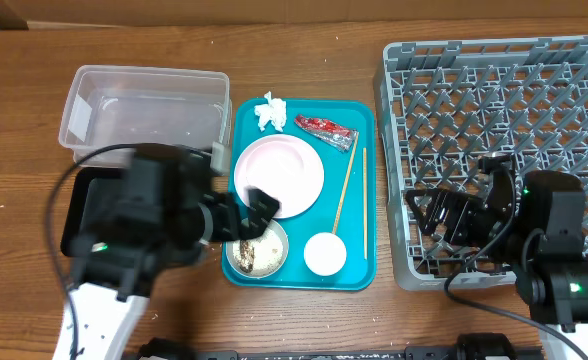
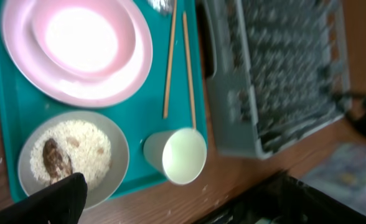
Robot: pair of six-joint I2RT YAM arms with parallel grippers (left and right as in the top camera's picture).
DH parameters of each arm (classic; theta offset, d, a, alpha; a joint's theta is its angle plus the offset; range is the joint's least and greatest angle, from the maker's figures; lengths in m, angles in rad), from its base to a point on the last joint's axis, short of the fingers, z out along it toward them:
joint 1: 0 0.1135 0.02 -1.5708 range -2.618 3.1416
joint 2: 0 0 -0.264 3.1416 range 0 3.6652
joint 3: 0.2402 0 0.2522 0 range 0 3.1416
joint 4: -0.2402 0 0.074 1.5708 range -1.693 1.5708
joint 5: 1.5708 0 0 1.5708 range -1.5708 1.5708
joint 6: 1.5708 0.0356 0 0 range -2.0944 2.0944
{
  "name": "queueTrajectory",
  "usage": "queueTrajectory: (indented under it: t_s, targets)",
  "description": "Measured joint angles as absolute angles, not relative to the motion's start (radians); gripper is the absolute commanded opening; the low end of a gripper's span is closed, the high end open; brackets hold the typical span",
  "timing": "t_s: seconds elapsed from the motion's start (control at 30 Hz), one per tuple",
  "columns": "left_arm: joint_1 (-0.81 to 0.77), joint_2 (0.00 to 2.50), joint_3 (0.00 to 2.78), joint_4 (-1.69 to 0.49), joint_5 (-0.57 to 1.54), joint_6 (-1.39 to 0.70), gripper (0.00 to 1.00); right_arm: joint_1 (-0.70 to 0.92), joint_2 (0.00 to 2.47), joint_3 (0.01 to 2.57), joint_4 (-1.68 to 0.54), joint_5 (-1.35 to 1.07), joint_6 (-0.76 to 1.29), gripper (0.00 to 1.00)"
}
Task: Sort waste into correct bins and load items into the dishwasher
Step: 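Reach the left gripper to the white paper cup and grasp it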
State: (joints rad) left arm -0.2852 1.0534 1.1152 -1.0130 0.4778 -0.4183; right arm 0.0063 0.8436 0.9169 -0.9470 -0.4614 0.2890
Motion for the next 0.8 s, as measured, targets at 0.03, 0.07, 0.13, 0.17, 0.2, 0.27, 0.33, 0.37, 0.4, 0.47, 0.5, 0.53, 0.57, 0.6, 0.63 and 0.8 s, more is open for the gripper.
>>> queueTrajectory:
  t_s: [0.03,0.07,0.13,0.17,0.2,0.27,0.33,0.37,0.4,0.47,0.5,0.53,0.57,0.6,0.63,0.8]
  targets:
    - [-0.358,1.071,1.116,-1.028,0.424,-0.423,1.00,0.006,0.850,0.917,-0.950,-0.432,0.306,1.00]
    - [-0.411,1.085,1.116,-1.037,0.382,-0.429,1.00,0.006,0.854,0.917,-0.952,-0.414,0.316,1.00]
    - [-0.545,1.133,1.118,-1.055,0.267,-0.457,1.00,0.006,0.862,0.917,-0.952,-0.379,0.338,1.00]
    - [-0.586,1.151,1.118,-1.057,0.228,-0.469,1.00,0.006,0.864,0.917,-0.951,-0.369,0.347,1.00]
    - [-0.634,1.177,1.118,-1.056,0.185,-0.482,1.00,0.006,0.865,0.917,-0.951,-0.358,0.358,1.00]
    - [-0.703,1.230,1.118,-1.036,0.125,-0.511,1.00,0.006,0.867,0.917,-0.951,-0.346,0.371,1.00]
    - [-0.748,1.279,1.118,-1.002,0.089,-0.531,1.00,0.006,0.867,0.917,-0.950,-0.337,0.382,1.00]
    - [-0.764,1.301,1.118,-0.986,0.077,-0.540,1.00,0.006,0.867,0.917,-0.952,-0.334,0.385,1.00]
    - [-0.777,1.322,1.118,-0.972,0.068,-0.547,1.00,0.006,0.868,0.917,-0.951,-0.332,0.387,1.00]
    - [-0.794,1.356,1.118,-0.950,0.051,-0.553,0.98,0.006,0.868,0.917,-0.953,-0.331,0.392,1.00]
    - [-0.798,1.375,1.118,-0.942,0.038,-0.556,0.95,0.006,0.868,0.917,-0.954,-0.329,0.392,1.00]
    - [-0.799,1.390,1.118,-0.938,0.022,-0.561,0.92,0.006,0.868,0.917,-0.955,-0.328,0.392,1.00]
    - [-0.799,1.406,1.118,-0.936,0.005,-0.565,0.89,0.006,0.868,0.917,-0.955,-0.328,0.393,1.00]
    - [-0.799,1.421,1.118,-0.935,-0.012,-0.567,0.82,0.006,0.868,0.917,-0.955,-0.326,0.393,1.00]
    - [-0.799,1.441,1.118,-0.934,-0.028,-0.575,0.76,0.006,0.868,0.917,-0.955,-0.325,0.393,1.00]
    - [-0.799,1.537,1.118,-0.911,-0.038,-0.577,0.58,0.006,0.868,0.917,-0.958,-0.325,0.393,1.00]
